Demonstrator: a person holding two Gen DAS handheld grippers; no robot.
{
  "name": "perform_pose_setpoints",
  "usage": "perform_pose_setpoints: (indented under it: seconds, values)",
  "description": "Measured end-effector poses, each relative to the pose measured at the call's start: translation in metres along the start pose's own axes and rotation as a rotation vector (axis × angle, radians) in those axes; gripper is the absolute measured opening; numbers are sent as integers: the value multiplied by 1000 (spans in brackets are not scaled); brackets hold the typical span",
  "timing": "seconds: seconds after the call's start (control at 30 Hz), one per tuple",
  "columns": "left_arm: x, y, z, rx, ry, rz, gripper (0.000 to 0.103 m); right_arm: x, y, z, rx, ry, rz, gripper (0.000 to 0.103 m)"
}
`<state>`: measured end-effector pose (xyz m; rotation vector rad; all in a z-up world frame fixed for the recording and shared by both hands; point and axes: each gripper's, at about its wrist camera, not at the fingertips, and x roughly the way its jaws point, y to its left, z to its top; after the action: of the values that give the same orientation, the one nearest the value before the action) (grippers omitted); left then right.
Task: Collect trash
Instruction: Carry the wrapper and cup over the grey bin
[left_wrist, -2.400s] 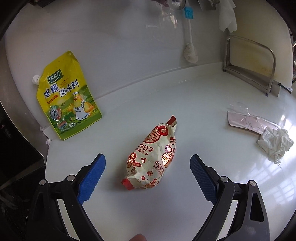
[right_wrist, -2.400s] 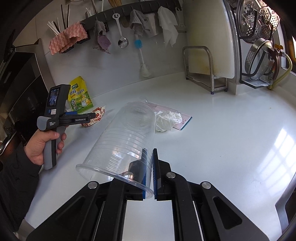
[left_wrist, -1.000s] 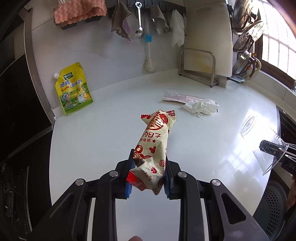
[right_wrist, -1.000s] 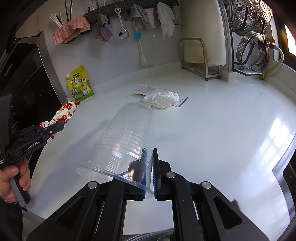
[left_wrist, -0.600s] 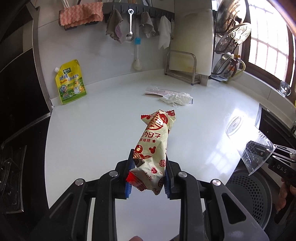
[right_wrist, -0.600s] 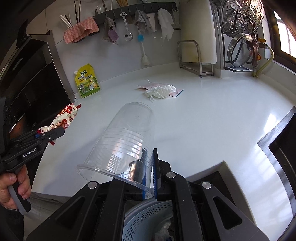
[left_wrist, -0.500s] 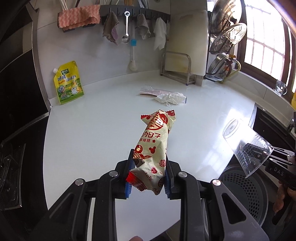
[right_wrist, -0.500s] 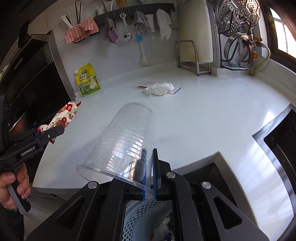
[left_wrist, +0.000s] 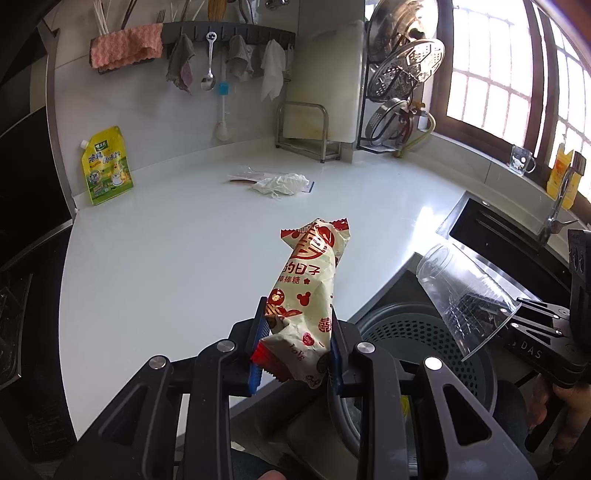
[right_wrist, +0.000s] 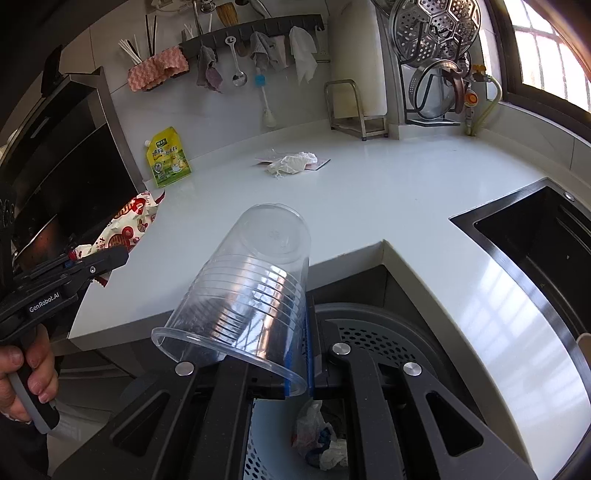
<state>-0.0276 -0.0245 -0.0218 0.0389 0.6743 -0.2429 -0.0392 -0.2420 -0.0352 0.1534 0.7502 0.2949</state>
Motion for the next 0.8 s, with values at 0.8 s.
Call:
perform_pose_setpoints:
  seconds: [0.8]
  values:
    - [9, -58, -29, 46, 54, -88, 29, -11, -31, -66, 58, 70, -58, 6]
